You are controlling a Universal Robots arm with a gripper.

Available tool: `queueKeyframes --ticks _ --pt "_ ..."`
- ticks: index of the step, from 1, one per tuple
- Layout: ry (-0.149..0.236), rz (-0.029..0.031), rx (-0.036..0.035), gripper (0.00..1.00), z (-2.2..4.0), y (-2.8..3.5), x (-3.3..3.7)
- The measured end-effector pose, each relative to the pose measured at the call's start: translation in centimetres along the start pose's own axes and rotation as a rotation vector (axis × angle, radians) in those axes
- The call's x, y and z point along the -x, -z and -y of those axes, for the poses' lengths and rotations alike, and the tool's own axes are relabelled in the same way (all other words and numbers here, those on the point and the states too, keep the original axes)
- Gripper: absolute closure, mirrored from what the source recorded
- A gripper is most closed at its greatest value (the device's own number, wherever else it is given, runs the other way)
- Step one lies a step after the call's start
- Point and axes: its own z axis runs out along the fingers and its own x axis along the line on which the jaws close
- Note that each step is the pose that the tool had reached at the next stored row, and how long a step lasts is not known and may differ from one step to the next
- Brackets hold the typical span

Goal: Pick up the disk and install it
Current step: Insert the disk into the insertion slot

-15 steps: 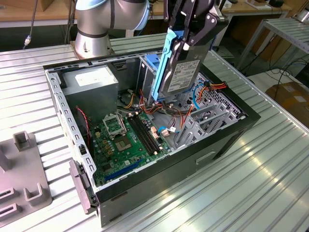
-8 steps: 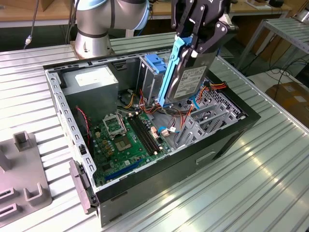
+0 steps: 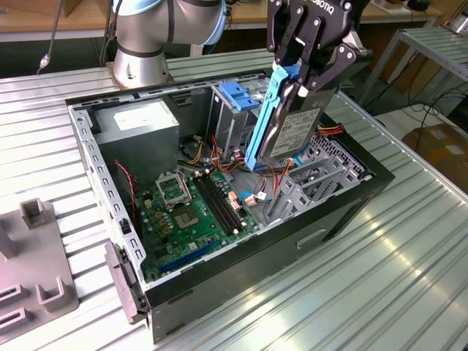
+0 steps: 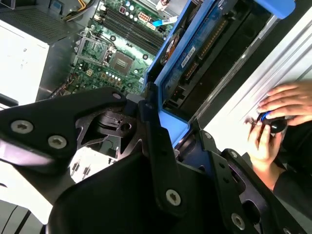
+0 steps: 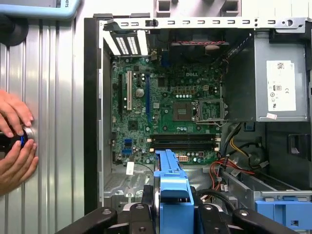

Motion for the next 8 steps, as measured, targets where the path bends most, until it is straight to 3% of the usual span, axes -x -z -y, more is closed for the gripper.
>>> queueKeyframes --ticks 5,8 --pt "0.0 -0.0005 -0.0004 0.63 0.02 0.0 -0.01" --pt "0.0 -0.0004 -0.0008 0.63 0.47 -0.05 0.0"
